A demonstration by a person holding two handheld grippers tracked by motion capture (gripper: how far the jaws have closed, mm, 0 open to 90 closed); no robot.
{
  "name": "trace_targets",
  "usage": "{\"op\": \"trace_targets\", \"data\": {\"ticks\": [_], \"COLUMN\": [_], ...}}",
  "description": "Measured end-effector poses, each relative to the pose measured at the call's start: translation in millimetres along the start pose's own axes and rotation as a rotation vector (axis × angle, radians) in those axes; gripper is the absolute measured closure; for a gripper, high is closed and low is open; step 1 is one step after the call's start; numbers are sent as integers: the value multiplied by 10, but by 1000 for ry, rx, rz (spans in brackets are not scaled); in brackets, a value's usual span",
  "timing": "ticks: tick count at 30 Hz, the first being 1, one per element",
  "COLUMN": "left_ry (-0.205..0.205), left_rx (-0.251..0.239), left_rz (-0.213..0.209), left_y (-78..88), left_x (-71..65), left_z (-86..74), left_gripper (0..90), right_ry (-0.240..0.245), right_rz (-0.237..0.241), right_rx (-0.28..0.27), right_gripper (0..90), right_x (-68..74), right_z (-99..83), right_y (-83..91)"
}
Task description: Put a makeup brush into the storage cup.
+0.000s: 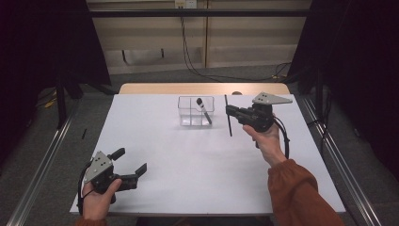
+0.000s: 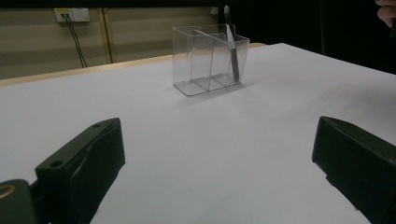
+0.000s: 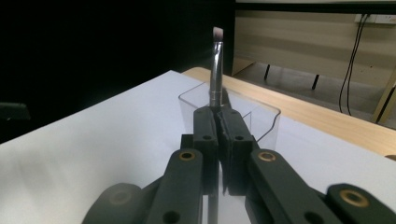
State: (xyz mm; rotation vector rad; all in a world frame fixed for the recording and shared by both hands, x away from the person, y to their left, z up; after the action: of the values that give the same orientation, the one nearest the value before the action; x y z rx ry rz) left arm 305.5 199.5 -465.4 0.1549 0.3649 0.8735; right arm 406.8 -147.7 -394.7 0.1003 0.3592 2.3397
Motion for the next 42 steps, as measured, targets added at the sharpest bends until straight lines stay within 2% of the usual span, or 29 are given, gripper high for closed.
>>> {"op": "trace_targets", "data": {"ticks": [13,18,29,34,42], "left_ry": [-1,-2,-3,-5,-13], "left_rx": [4,3,4,5,7], "left_rz": [5,6,9,10,0], "left_y": [12,10,10,12,6], "left_x": [34,37,45,42,24], "left_z": [-1,0,-2,-3,-9], "left_gripper": [25,25,25,25,26], "right_ry": [12,35,19,27,56], "right_rz": [-37,-48,-92,-93,-99], "right_rx": [-16,-25,-11,-3,1], "right_gripper": [866,866,865,865,865], "right_x": [-134,-138,-315,-334,-352], "right_z": [168,274,336,357,487], "right_y": [-273,-368,-578,-698,-911]}}
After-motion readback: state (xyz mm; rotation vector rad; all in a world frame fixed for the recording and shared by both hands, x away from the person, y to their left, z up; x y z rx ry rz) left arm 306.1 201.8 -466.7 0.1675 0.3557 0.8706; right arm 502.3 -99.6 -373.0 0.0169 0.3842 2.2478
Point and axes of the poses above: each handheld gripper's, and its own axes: y roughly backward along the jaws, z roughly out of its top, x roughly to its left, the point moved 8 cm from there along -y, roughly forward along the jaws, and after that the axes turned 11 degrees about y, right-handed, at the moved point
